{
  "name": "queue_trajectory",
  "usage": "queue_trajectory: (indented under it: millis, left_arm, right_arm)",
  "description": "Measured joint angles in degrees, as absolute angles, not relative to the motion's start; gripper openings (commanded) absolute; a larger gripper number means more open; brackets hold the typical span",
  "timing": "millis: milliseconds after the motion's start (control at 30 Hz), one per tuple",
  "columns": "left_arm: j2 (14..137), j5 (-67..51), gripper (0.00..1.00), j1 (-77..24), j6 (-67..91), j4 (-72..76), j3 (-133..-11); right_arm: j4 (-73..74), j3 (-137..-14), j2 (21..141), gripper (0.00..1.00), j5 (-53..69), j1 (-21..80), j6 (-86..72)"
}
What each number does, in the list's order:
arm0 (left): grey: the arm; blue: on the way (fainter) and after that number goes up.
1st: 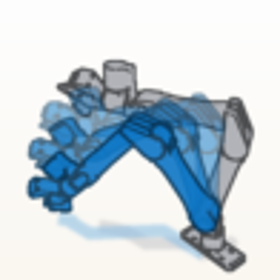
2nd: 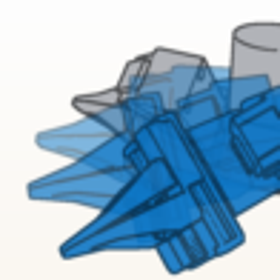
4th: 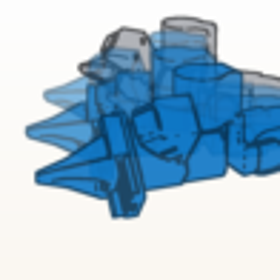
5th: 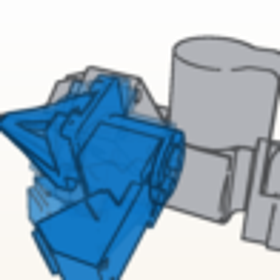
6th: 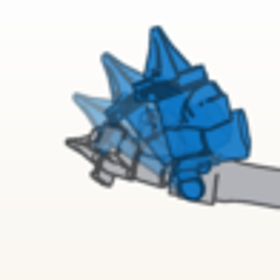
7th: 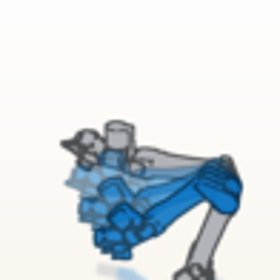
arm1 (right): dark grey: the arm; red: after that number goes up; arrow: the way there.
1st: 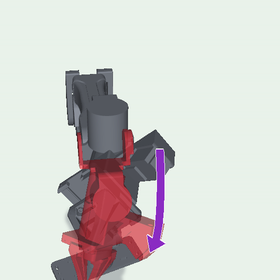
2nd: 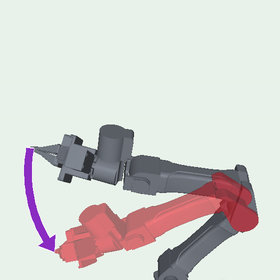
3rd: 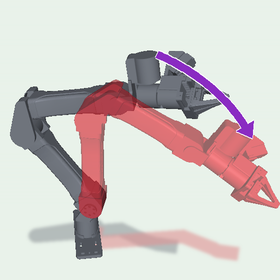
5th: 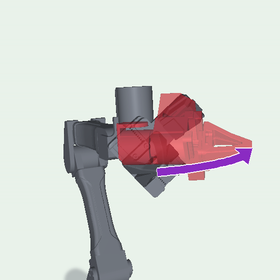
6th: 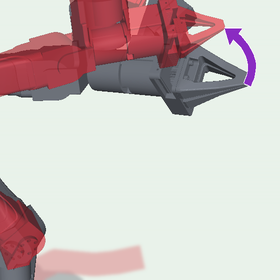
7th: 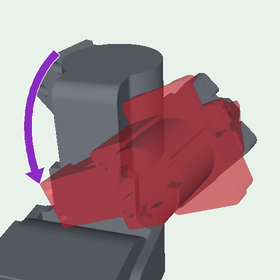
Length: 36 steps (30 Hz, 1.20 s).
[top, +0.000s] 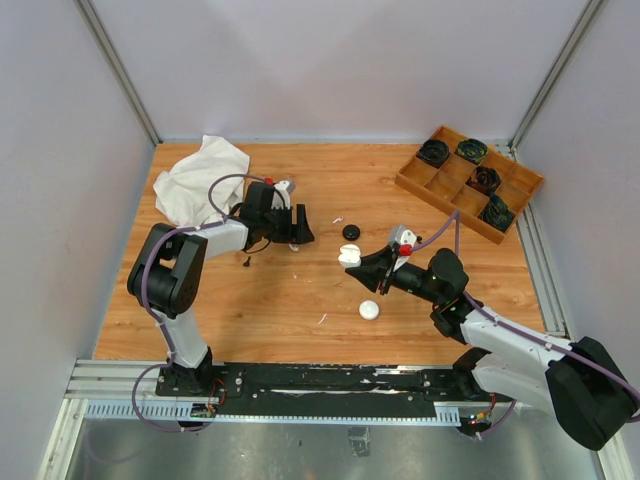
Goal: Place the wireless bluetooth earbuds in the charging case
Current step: Pick up the earbud from the center of the board.
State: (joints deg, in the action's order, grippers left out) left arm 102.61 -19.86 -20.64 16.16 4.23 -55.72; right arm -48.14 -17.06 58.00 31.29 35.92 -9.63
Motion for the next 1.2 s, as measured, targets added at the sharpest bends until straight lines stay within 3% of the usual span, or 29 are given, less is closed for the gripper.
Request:
queue_trajectory:
  millis: [1200]
  left_arm:
    - [93.6, -19.6, 0.63, -20.6, 18.7, -0.9, -46.7]
  right_arm:
    - [-47.5, -17.1, 57.2, 0.07, 31.8, 35.9, -9.6]
